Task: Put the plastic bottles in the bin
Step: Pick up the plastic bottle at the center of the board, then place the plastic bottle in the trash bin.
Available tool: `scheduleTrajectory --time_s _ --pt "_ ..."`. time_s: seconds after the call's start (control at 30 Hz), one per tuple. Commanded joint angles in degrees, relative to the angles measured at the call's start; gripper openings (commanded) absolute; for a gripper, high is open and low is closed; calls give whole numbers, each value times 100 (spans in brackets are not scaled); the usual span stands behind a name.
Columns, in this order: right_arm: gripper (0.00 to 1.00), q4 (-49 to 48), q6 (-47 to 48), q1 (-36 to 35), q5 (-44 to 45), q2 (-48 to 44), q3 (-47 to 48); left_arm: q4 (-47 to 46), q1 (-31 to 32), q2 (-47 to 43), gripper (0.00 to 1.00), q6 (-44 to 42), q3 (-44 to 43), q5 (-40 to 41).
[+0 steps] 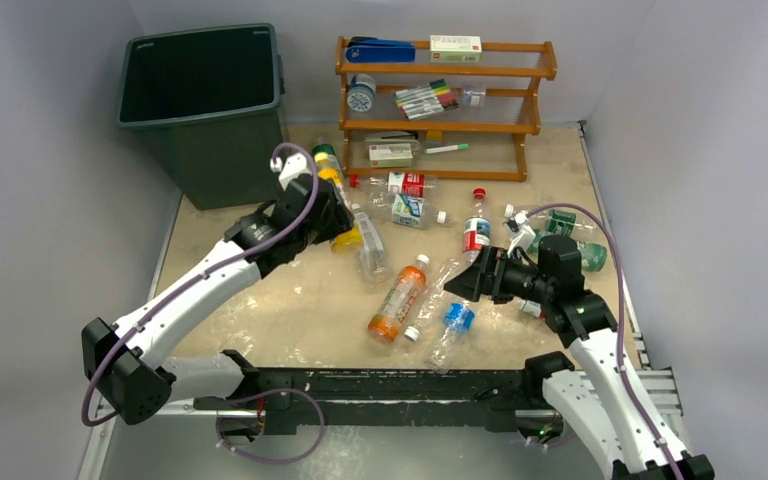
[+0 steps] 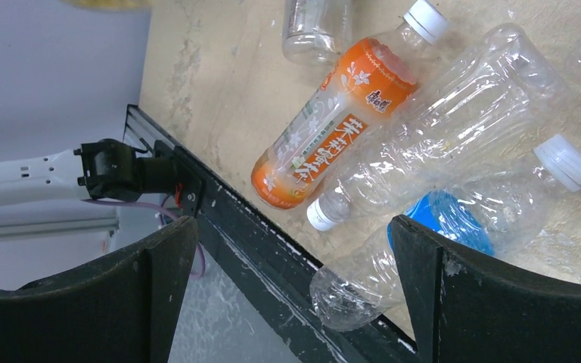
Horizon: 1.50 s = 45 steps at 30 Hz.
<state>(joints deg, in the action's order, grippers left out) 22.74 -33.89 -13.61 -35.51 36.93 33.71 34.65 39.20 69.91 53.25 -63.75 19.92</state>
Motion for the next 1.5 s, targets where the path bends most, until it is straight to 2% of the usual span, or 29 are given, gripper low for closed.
scheduleTrajectory --time_s 0.0,0.1,0.37,0.53,0.63,0.87,1.13,1.37,1.43,1.47 --pt "100 -109 53 -37 -87 16 174 359 -67 248 50 -670 -1061 386" --pt "100 -24 55 -39 -64 -9 218 470 -387 454 50 -970 -1603 171" --pt "100 107 40 -37 -47 -72 278 682 -1791 1033 50 -1475 -3245 -929" --pt "100 112 34 -37 -61 -9 360 729 -2272 1543 50 -1509 -4507 -1472" --pt "100 127 38 -37 -62 24 421 619 -2616 1799 51 -1397 -4930 -1834" --pt "100 307 75 -35 -23 -19 494 73 -3557 2217 51 -963 -5321 -2658" --pt "100 392 16 -37 -7 -221 329 -935 -4808 2698 51 32 -5709 -3529" --pt "100 349 -25 -37 3 -253 300 -953 -5015 3270 51 109 -6068 -3464" --pt "100 361 -9 -37 17 -248 306 -873 -5026 3337 54 -16 -6022 -3359" --pt "100 367 0 -37 17 -238 303 -791 -5025 3374 59 -98 -6018 -3295"
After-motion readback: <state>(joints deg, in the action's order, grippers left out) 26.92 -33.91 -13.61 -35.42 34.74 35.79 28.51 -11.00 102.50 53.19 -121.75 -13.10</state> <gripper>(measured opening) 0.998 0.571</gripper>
